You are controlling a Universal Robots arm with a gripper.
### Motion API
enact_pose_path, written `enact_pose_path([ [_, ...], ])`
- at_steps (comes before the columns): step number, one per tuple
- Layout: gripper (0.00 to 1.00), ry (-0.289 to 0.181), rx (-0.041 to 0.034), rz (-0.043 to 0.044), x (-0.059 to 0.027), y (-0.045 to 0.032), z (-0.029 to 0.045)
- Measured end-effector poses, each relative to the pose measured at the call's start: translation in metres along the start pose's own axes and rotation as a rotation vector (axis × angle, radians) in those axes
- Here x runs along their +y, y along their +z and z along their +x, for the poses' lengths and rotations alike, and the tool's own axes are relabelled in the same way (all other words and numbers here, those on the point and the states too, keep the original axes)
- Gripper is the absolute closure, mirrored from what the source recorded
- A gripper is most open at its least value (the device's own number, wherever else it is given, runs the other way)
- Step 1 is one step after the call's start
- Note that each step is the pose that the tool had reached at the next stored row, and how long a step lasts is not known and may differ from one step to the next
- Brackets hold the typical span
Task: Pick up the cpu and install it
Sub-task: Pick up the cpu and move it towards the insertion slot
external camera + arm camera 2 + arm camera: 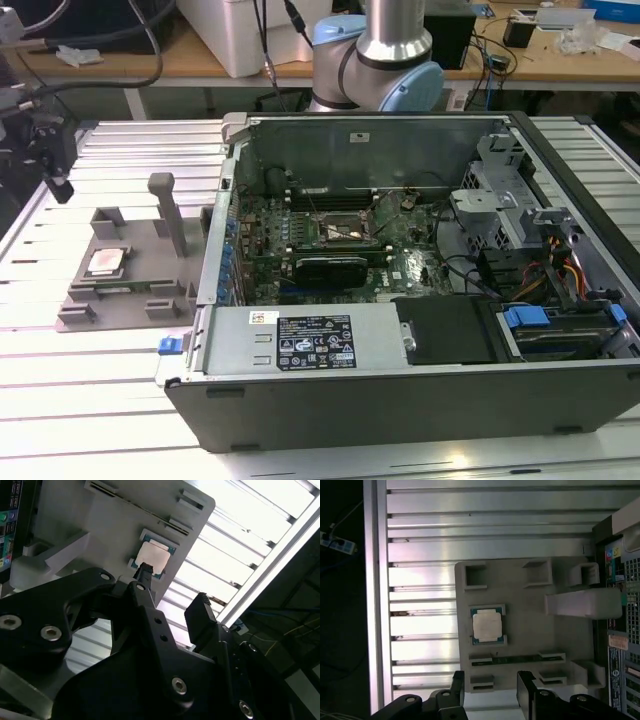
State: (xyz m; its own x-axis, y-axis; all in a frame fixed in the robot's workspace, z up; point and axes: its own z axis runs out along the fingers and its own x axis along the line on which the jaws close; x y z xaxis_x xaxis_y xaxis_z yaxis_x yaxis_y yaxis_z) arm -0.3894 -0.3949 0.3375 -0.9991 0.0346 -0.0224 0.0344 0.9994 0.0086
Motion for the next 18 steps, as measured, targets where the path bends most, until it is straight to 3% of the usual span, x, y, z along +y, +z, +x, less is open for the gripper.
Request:
enact_pose_path([
  [5,0.46,-0.004,0.0002,0.001,0.0005,0.0111,-0.0008],
  [8,0.46,-0.015,-0.0004,0.0157,0.0035,0.0163,-0.0026],
  [10,0.46,-0.026,-0.0007,0.0193,0.0045,0.0191,-0.0029],
  [12,0.46,-0.05,-0.0004,0.0197,0.0052,0.0217,-0.0031],
  [18,0.46,-0.067,-0.0005,0.0193,0.0065,0.0412,-0.0045],
])
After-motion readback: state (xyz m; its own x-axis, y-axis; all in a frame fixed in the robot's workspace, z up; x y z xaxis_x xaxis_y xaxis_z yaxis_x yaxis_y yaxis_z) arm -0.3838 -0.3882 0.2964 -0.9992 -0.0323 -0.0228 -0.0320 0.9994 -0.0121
